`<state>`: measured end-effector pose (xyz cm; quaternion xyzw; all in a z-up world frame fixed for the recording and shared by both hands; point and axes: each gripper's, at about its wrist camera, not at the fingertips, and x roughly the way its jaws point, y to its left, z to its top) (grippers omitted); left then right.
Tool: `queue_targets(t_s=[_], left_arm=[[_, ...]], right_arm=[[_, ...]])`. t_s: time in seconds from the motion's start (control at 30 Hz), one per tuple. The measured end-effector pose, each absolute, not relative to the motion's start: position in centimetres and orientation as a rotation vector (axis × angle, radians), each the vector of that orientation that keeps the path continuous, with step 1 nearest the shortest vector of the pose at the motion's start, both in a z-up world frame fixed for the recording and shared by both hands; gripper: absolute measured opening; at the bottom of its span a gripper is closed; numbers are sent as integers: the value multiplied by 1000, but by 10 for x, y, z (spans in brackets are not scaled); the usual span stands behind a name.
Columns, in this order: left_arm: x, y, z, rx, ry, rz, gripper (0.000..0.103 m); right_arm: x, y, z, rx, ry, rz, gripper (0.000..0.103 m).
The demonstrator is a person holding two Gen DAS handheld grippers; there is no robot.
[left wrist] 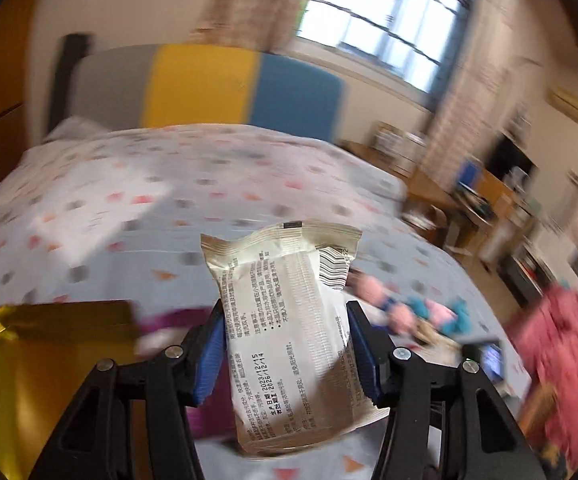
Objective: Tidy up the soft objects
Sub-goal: 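Carry the wipe packet into the gold tray with the left gripper while the right gripper grasps the towel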
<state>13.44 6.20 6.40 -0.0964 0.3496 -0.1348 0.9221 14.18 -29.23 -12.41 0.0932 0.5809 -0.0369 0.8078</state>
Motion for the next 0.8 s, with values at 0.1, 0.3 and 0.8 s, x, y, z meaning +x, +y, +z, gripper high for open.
queue_targets(t_s=[0.1,0.3,0.8], left_arm=[[134,115,50,-264,726,-165,57],[123,181,-8,-316,830,-24,57],[154,178,-64,-298,938,21,75]], right_arm=[[140,-284,-121,163,1240,-80,20],[141,-266,-121,101,1233,-86,20],[127,-236,-126,43,1216,-92,20]])
